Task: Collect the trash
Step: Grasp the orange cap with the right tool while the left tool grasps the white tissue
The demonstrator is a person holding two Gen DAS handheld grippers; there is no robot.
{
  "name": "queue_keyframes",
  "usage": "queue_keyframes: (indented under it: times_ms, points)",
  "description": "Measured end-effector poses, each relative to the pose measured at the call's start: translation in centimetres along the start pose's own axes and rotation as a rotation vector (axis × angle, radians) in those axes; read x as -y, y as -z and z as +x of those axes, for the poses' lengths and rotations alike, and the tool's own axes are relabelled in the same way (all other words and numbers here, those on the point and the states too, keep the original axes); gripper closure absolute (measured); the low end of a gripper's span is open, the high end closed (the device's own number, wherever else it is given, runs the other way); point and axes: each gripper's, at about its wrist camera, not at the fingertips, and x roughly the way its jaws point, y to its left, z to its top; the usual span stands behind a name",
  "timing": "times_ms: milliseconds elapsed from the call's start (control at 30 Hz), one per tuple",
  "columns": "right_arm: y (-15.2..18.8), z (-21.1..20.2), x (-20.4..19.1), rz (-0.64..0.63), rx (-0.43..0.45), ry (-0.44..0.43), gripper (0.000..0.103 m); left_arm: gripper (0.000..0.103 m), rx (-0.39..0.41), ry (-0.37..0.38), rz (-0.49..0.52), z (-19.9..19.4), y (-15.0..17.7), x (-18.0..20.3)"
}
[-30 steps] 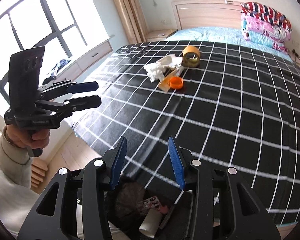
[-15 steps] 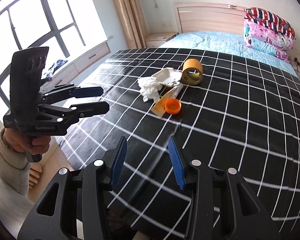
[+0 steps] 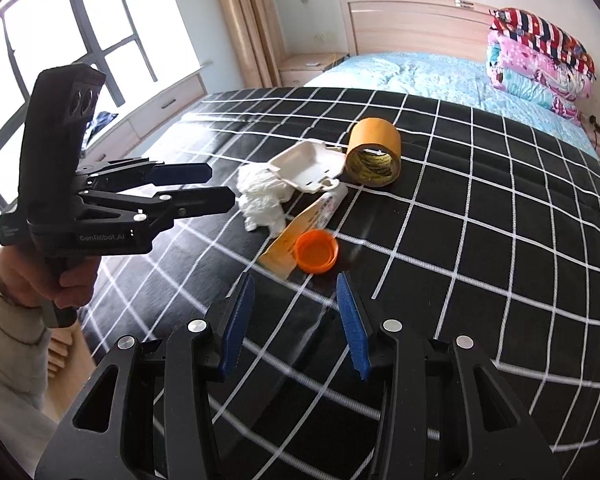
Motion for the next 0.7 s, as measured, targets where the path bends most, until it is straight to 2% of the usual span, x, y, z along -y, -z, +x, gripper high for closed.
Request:
queue_keyframes:
  times_ms: [433,500,567,600,667,700]
  points:
    - [-0.9,3.9,0.5,0.004,-0.05,0.031,0.06,0.047,-0.017,-0.03,-0.006,3.5,-0.8,-0.7]
    - [-0.9,4.0,0.4,0.006,-0.05,0.033,0.061,0.061,-0.038,-0.029,-0.006,4.0,-0.5,-0.7]
    - [-0.8,3.9,0.3,0.0,-0.052,0.048,0.071,0.072,-0.03,-0.04,0.007,4.2,-0.2,-0.6]
    - [-0.8,3.9,0.3,0.002,-0.054,0.05,0.073,0.074,-0.028,-0.04,0.015,4.1,-0.1,-0.5]
    - [-0.9,4.1,0.5,0.011,-0.052,0.043,0.073,0.084,-0.029,-0.038,0.01,4.0,0.1,-0.4]
    - [-0.8,4.0,0.6,0.017,-0.05,0.04,0.073,0.086,-0.027,-0.039,0.006,3.8,0.1,-0.5]
